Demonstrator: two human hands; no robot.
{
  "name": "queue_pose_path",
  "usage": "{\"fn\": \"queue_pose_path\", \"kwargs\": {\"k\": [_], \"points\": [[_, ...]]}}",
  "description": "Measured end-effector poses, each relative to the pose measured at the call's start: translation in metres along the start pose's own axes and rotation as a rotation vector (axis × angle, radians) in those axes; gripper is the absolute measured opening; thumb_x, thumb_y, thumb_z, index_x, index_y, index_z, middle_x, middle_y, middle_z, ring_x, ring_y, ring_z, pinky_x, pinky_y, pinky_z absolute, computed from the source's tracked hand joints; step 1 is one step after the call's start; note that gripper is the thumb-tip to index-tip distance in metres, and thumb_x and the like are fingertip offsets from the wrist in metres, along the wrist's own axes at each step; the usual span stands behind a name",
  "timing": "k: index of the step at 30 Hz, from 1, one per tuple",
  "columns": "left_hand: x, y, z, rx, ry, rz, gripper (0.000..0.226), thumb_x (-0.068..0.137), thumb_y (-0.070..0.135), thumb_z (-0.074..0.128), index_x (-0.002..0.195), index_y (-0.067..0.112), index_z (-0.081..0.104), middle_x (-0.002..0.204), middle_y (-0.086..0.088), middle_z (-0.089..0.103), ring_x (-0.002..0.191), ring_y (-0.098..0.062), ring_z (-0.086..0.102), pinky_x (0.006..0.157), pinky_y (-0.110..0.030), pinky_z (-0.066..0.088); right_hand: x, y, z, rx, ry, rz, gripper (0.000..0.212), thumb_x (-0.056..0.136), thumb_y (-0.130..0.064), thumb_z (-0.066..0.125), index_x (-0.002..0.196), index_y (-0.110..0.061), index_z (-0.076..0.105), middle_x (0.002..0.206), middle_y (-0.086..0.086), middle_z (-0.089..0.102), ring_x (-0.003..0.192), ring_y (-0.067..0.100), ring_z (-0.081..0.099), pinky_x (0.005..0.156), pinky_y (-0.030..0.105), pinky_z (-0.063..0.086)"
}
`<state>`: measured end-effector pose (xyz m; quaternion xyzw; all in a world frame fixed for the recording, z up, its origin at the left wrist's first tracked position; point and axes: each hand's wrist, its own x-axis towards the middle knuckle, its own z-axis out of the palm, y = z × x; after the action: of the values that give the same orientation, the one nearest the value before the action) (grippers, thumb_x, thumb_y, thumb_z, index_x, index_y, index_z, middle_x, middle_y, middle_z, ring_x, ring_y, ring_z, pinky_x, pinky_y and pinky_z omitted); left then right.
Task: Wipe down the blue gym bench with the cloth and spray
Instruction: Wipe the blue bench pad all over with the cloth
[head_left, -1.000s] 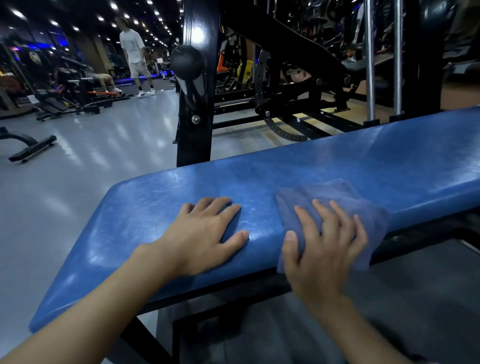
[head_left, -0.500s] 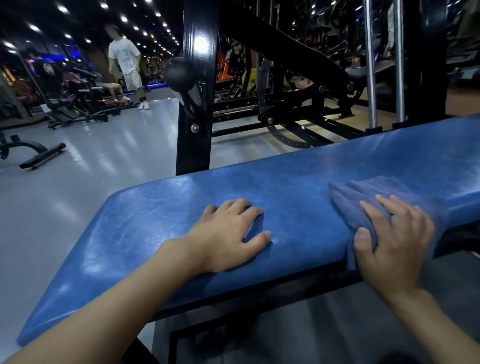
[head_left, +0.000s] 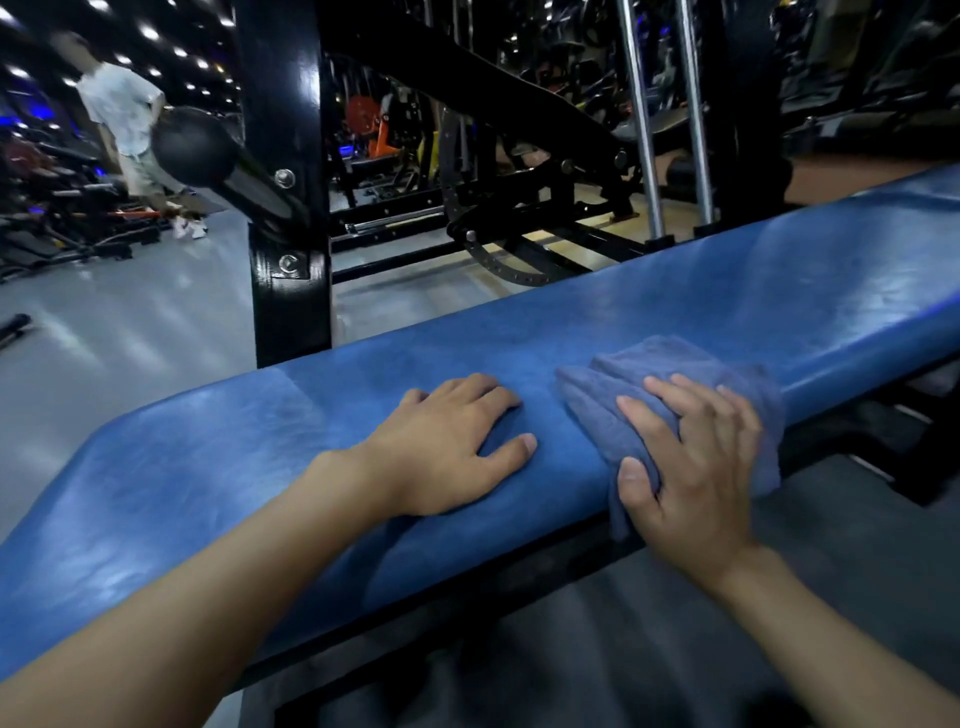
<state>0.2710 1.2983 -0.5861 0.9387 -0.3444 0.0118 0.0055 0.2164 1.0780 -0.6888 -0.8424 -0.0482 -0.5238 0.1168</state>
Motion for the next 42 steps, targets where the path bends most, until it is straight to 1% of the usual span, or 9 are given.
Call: {"fn": "queue_pose_path", "kwargs": {"k": [5, 10, 13, 17, 20, 25, 29, 35, 42], "points": [[0.026, 0.016, 0.0, -0.012, 0.001, 0.064, 0.071, 0.082, 0.073, 0.015, 0.137, 0.035, 0.039, 0.142, 0.015, 0.039, 0.133, -0.009, 0.036, 0.106, -0.04, 0.032, 0.012, 0.061, -0.009, -0.033, 0.007, 0.137, 0.046, 0.088, -0.032, 0.038, 0.111, -0.005, 0.068, 0.123, 0.018, 0.059, 0.118, 0.037, 0.048, 0.101, 0.058, 0.031], [0.042, 0.043, 0.001, 0.005, -0.043, 0.068, 0.074, 0.08, 0.08, 0.016, 0.145, 0.047, 0.026, 0.151, 0.011, 0.032, 0.14, -0.013, 0.028, 0.107, -0.047, 0.03, 0.012, 0.05, -0.009, -0.066, 0.024, 0.309, 0.042, 0.088, -0.031, 0.043, 0.115, -0.007, 0.065, 0.13, 0.016, 0.055, 0.129, 0.036, 0.042, 0.112, 0.058, 0.02], [0.043, 0.053, 0.003, 0.091, -0.047, 0.051, 0.082, 0.072, 0.086, 0.01, 0.146, 0.049, 0.018, 0.15, 0.006, 0.031, 0.138, -0.021, 0.03, 0.104, -0.051, 0.034, 0.007, 0.043, -0.012, -0.11, -0.027, 0.246, 0.043, 0.089, -0.032, 0.043, 0.118, -0.01, 0.064, 0.132, 0.016, 0.054, 0.13, 0.038, 0.041, 0.112, 0.058, 0.02], [0.041, 0.052, -0.003, 0.095, -0.094, 0.033, 0.075, 0.081, 0.085, 0.024, 0.147, 0.05, 0.019, 0.151, 0.004, 0.03, 0.137, -0.024, 0.031, 0.104, -0.051, 0.035, 0.018, 0.085, -0.024, -0.079, -0.155, 0.055, 0.043, 0.087, -0.033, 0.043, 0.117, -0.011, 0.064, 0.127, 0.017, 0.057, 0.12, 0.038, 0.047, 0.101, 0.058, 0.032], [0.043, 0.055, -0.004, 0.087, -0.109, 0.023, 0.072, 0.083, 0.083, 0.028, 0.146, 0.05, 0.019, 0.149, 0.005, 0.032, 0.135, -0.025, 0.032, 0.102, -0.051, 0.035, 0.03, 0.117, -0.028, -0.128, -0.188, 0.183, 0.044, 0.088, -0.033, 0.04, 0.116, -0.01, 0.065, 0.123, 0.018, 0.058, 0.113, 0.038, 0.05, 0.1, 0.053, 0.033], [0.053, 0.066, -0.006, 0.119, -0.11, 0.007, 0.071, 0.078, 0.086, 0.026, 0.138, 0.049, 0.024, 0.128, 0.002, 0.039, 0.118, -0.029, 0.042, 0.095, -0.049, 0.04, 0.027, 0.086, -0.017, -0.17, -0.047, 0.462, 0.042, 0.087, -0.034, 0.043, 0.112, -0.01, 0.068, 0.124, 0.018, 0.058, 0.123, 0.04, 0.048, 0.108, 0.059, 0.028], [0.074, 0.076, -0.005, 0.163, -0.014, 0.055, 0.082, 0.069, 0.089, 0.017, 0.133, 0.042, 0.034, 0.115, 0.005, 0.041, 0.11, -0.022, 0.047, 0.093, -0.042, 0.039, 0.008, 0.053, -0.01, -0.139, -0.02, 0.406, 0.04, 0.09, -0.035, 0.043, 0.116, -0.014, 0.065, 0.13, 0.013, 0.053, 0.132, 0.036, 0.039, 0.113, 0.058, 0.019], [0.105, 0.1, 0.008, 0.106, 0.045, 0.166, 0.087, 0.07, 0.085, 0.015, 0.139, 0.035, 0.034, 0.141, 0.013, 0.038, 0.131, -0.013, 0.039, 0.101, -0.04, 0.036, 0.017, 0.128, -0.018, -0.088, -0.071, 0.132, 0.043, 0.088, -0.029, 0.039, 0.111, -0.009, 0.069, 0.121, 0.015, 0.059, 0.121, 0.035, 0.048, 0.105, 0.057, 0.029], [0.143, 0.13, 0.008, 0.053, 0.066, 0.184, 0.083, 0.07, 0.085, 0.017, 0.137, 0.039, 0.033, 0.143, 0.015, 0.039, 0.134, -0.012, 0.037, 0.102, -0.039, 0.036, 0.024, 0.175, -0.017, -0.066, 0.105, 0.37, 0.041, 0.089, -0.028, 0.039, 0.11, -0.006, 0.068, 0.124, 0.016, 0.058, 0.125, 0.035, 0.044, 0.106, 0.062, 0.026]]}}
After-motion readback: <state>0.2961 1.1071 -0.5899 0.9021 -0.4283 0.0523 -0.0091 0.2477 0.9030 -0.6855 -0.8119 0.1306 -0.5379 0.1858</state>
